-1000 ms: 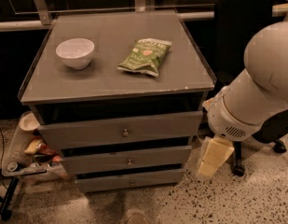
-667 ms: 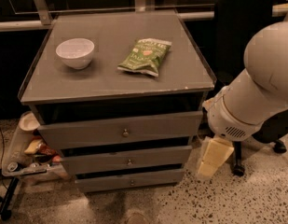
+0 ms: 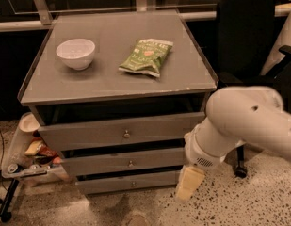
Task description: Open bottom drawer
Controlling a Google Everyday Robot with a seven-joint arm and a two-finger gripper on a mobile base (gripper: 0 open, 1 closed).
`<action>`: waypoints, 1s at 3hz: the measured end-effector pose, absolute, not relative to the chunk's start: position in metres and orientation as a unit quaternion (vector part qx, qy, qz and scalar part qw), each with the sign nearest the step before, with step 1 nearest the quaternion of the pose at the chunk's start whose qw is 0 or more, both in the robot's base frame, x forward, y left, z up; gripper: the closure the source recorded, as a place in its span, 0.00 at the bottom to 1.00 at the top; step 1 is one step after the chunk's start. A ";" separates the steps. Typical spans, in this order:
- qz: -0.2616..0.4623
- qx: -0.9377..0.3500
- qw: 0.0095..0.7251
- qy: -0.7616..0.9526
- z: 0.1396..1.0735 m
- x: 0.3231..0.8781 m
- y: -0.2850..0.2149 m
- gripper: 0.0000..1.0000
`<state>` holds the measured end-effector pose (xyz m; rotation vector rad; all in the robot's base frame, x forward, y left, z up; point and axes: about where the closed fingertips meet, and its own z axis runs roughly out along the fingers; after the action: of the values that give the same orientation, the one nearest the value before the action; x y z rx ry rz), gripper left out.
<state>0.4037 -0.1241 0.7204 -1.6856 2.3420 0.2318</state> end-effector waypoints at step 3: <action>0.221 -0.549 0.090 0.801 0.568 0.413 -0.091 0.00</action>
Offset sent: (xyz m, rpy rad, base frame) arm 0.0219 0.0480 -0.1850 0.3803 0.3434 0.0097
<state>0.4132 -0.0906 0.5676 -1.6327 2.3808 0.6559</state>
